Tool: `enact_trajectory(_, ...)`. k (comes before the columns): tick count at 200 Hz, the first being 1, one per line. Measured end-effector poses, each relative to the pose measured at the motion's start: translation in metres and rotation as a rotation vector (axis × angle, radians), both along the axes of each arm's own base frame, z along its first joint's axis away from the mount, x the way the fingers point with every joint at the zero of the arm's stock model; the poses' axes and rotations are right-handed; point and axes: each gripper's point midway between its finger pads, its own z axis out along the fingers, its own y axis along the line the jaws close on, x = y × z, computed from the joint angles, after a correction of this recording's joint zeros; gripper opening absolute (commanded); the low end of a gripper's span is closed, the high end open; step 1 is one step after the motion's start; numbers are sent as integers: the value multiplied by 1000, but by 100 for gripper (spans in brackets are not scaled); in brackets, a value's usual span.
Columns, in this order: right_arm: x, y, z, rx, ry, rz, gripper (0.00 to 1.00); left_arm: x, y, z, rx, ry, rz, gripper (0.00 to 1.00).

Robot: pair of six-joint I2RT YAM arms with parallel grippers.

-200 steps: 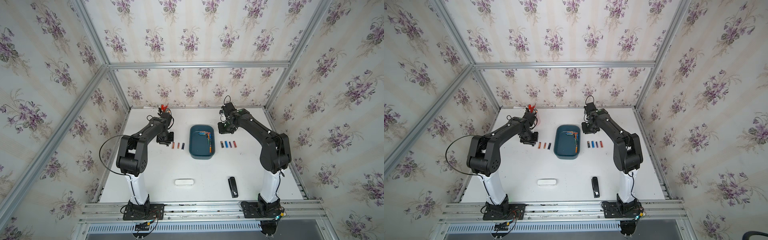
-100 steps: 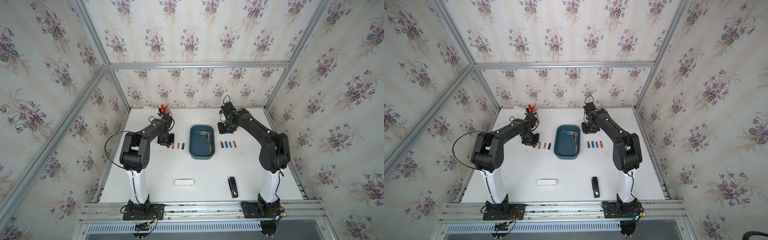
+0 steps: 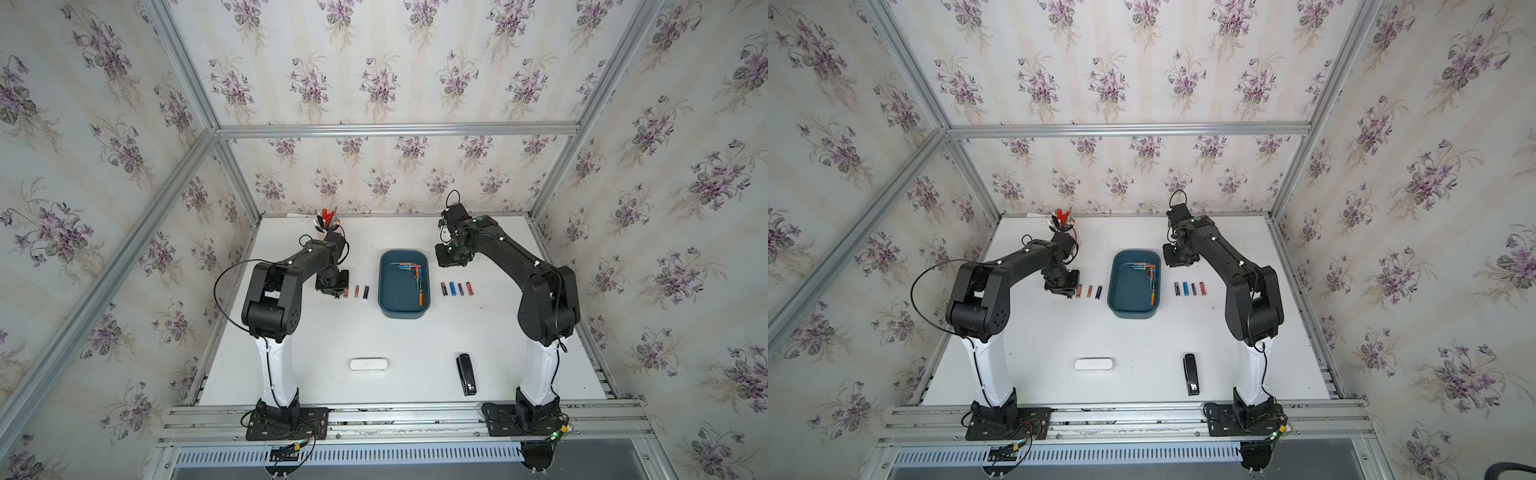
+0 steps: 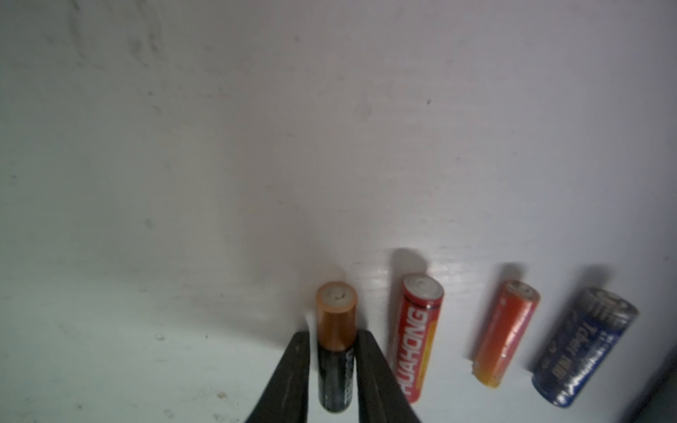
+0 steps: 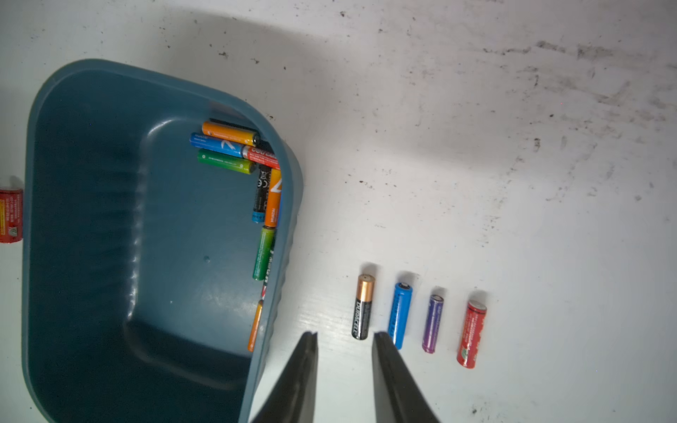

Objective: Take the batteries out of the storage box
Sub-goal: Place the battery at the center of the board, then pick up the battery from the storage box.

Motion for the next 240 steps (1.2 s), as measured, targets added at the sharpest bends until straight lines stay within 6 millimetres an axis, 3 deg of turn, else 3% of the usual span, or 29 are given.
enact_trajectory(84, 2, 8, 6, 1, -10, 15, 31, 9, -2, 18, -10, -47, 0, 34)
enact_trajectory(116, 1, 25, 12, 4, -20, 41, 31, 11, -2, 28, -14, -67, 0, 37)
enact_trajectory(156, 3, 60, 16, -3, -28, 49, 31, 12, -2, 40, -18, -88, 0, 37)
enact_trajectory(198, -10, 96, -7, -50, 23, 59, 31, 10, -2, 48, -21, -97, 0, 39)
enact_trajectory(240, -16, 94, -41, -125, 92, 11, 32, 4, -2, 48, -27, -89, -1, 39)
